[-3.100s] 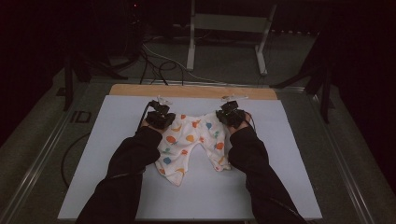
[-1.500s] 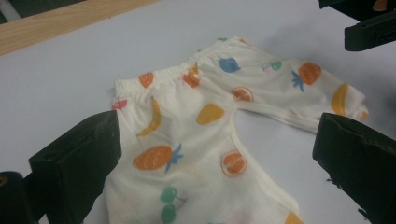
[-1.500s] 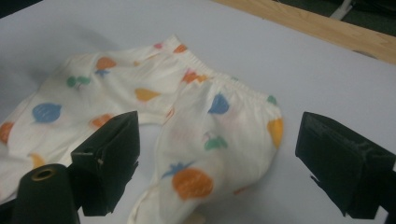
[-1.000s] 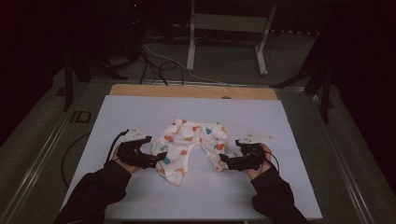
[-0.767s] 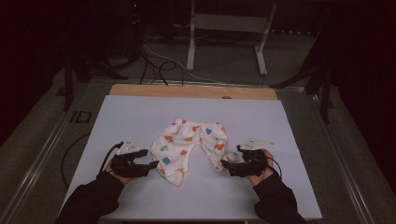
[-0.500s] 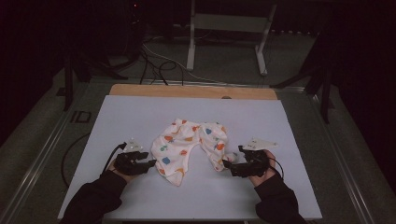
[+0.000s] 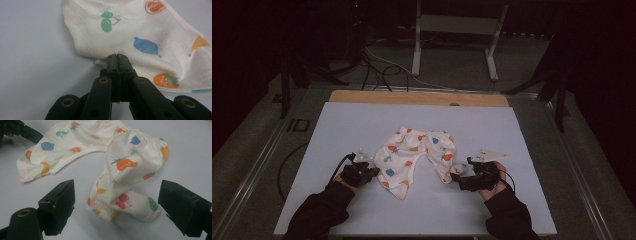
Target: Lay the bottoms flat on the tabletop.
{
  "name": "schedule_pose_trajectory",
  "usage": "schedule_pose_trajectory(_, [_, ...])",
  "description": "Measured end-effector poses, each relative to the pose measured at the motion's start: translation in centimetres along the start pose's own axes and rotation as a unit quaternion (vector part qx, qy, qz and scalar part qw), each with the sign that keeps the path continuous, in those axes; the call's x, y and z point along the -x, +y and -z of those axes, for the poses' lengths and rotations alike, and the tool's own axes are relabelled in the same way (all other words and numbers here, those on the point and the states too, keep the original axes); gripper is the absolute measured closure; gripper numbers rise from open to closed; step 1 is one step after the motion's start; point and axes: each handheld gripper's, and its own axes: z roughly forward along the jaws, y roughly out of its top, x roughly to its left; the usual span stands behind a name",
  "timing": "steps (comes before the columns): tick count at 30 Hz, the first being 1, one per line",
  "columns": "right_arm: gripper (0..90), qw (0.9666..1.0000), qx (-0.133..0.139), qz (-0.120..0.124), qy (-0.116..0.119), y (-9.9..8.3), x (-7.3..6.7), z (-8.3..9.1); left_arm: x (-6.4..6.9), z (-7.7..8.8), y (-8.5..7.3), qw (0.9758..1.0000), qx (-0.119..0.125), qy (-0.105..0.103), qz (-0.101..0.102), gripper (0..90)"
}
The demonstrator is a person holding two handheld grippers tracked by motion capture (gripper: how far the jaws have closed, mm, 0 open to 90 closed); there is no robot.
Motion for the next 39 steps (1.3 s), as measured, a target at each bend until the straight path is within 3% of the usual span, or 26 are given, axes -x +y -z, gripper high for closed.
schedule_pose_trajectory(7, [14.0,1.0000,0.005,0.000,-0.001,0.2,0.0,0.4,0.9,1.4,-0.4,0.9999,0.009,0.007,-0.010,90.0])
schedule_pose_trajectory(9, [14.0,1.0000,0.006,0.000,-0.001,0.2,0.0,0.4,1.3,2.8,-0.7,0.9996,0.023,0.010,-0.012,90.0])
schedule_pose_trajectory(19, [14.0,0.9999,0.011,0.000,-0.002,0.2,-0.1,0.8,2.5,6.0,-3.0,0.9989,0.041,0.020,0.002,90.0])
schedule_pose_trajectory(26, [14.0,0.9999,0.015,-0.007,-0.005,0.0,0.0,1.4,3.0,6.9,-4.4,0.9993,0.033,0.016,0.005,90.0])
schedule_pose_trajectory(32, [13.9,0.9999,0.011,-0.005,-0.002,-0.3,0.0,1.6,2.8,6.6,-5.5,0.9998,0.013,0.007,0.014,90.0])
schedule_pose_trajectory(33, [13.9,0.9999,0.010,-0.006,-0.002,-0.4,-0.1,1.6,2.8,6.6,-5.5,0.9998,0.013,0.007,0.014,88.4])
schedule_pose_trajectory(35, [13.9,0.9999,0.010,-0.009,-0.003,-0.4,-0.1,1.6,2.7,6.3,-5.8,1.0000,0.001,0.004,0.007,69.7])
schedule_pose_trajectory(36, [13.9,0.9999,0.010,-0.007,-0.003,-0.5,-0.1,1.6,2.7,6.3,-5.8,1.0000,0.001,0.004,0.007,69.7])
schedule_pose_trajectory(37, [13.9,0.9999,0.010,-0.008,-0.002,-0.6,-0.1,1.8,2.9,6.1,-6.2,1.0000,-0.006,-0.003,0.003,52.8])
schedule_pose_trajectory(39, [13.8,0.9999,0.010,-0.011,-0.003,-0.7,-0.1,1.9,3.1,6.1,-6.2,1.0000,-0.006,-0.003,-0.003,42.7])
